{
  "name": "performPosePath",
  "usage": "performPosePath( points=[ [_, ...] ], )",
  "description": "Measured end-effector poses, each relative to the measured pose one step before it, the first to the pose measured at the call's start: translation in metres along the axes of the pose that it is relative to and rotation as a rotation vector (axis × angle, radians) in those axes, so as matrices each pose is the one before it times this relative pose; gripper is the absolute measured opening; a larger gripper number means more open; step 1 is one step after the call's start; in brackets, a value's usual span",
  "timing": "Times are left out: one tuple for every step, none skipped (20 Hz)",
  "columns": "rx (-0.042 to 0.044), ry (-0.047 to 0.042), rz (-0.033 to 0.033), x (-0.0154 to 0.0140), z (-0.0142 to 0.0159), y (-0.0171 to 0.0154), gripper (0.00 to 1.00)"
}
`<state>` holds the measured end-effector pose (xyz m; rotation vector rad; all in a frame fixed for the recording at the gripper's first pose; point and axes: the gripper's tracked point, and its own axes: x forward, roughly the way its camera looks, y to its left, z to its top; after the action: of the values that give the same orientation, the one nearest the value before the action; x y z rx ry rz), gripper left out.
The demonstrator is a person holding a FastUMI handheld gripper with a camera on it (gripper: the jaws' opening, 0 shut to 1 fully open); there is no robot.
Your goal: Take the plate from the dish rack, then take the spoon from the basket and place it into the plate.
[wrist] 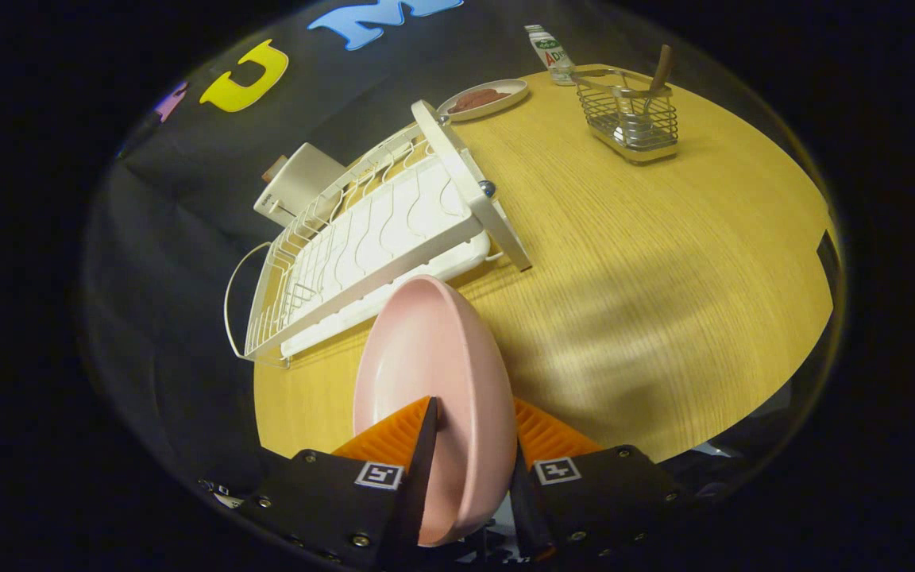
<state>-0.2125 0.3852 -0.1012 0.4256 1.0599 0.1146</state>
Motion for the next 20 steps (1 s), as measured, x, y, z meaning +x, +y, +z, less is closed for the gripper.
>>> performPosePath(
  points=[
    [-0.02715,0.00821,-0.03087,0.00189,-0.00201,-0.00841,0.58],
    [-0.01532,0.00766,-0.01578,-0.00244,-0.00205,-0.00528,0.62],
    [-0.00552,-0.00181,0.0021,-0.00156,0.001,-0.00307,0.66],
    [0.00359,-0.01373,0.00003,-0.0016,0.00212,-0.00232,0.66],
    [0.00591,-0.02926,-0.00886,-0.00396,0.00638,-0.00388,0.66],
    [0.00344,-0.03004,-0.00612,-0.00334,0.00653,-0.00312,0.66],
    [-0.00016,-0.03186,-0.00892,-0.00542,0.00908,-0.00377,0.66],
    [-0.00416,-0.04077,-0.00614,-0.00704,0.01216,-0.00366,0.65],
    [-0.00509,-0.05383,-0.01225,-0.00755,0.01527,-0.00493,0.66],
    [-0.00434,-0.05309,-0.01075,-0.00638,0.01665,-0.00483,0.66],
    [-0.00393,-0.05041,-0.00974,-0.00383,0.01629,-0.00543,0.65],
    [-0.00489,-0.05362,-0.01384,-0.00336,0.01641,-0.0064,0.66],
    [-0.00506,-0.05382,-0.01498,-0.00177,0.0189,-0.00641,0.65],
    [-0.00032,-0.04439,-0.01377,0.00071,0.0156,-0.00631,0.66],
    [0.00401,-0.03645,-0.0113,0.00105,0.01396,-0.00641,0.65],
    [0.00781,-0.03363,-0.01336,0.0024,0.01284,-0.00745,0.65],
    [0.01056,-0.03025,-0.01681,0.00293,0.01327,-0.00851,0.65],
    [0.01041,-0.02849,-0.01283,0.00499,0.01147,-0.00669,0.65],
    [0.0091,-0.02584,-0.01779,0.00456,0.00984,-0.00809,0.65],
    [0.00785,-0.01684,-0.01864,0.00601,0.00752,-0.00764,0.65]
  ],
)
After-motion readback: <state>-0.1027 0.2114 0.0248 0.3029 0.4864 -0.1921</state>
